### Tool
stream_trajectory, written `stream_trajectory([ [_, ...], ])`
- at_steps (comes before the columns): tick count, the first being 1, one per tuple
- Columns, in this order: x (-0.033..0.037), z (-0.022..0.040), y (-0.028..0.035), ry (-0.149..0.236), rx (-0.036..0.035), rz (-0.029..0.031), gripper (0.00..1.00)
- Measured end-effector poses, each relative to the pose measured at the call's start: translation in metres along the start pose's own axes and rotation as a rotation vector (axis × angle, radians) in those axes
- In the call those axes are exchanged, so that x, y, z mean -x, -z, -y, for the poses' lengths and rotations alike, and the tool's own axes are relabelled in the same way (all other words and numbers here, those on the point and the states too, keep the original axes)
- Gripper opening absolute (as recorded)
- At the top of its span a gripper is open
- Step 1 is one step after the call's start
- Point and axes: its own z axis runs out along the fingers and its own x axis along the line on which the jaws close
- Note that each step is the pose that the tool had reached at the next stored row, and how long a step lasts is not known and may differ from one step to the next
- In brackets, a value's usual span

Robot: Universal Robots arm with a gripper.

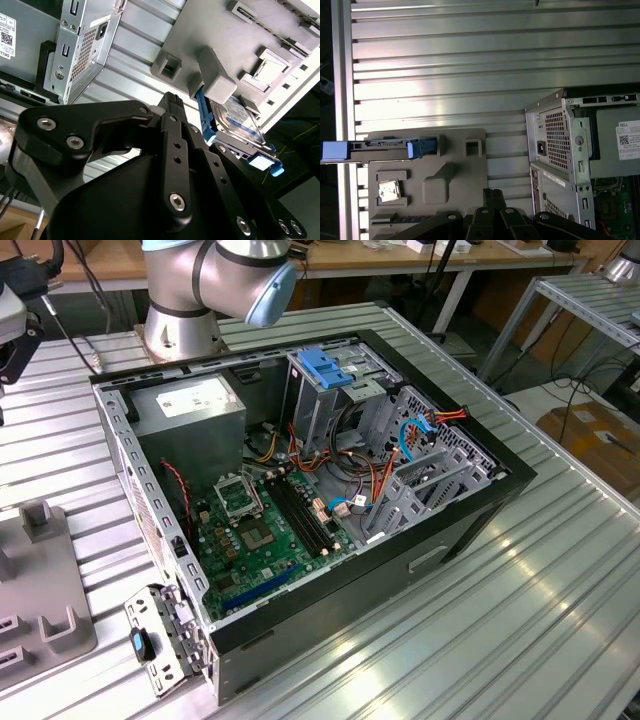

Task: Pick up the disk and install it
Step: 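Reach for the disk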

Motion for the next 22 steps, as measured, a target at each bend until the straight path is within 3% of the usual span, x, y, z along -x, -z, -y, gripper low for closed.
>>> stream_trajectory([
  [9,-0.0052,0.0004,0.0001,0.000,-0.0001,0.0000,0.11],
  [16,-0.0184,0.0014,0.0002,0.000,0.0000,0.0000,0.11],
  [22,-0.0229,0.0018,0.0003,0.000,-0.0001,0.0000,0.11],
])
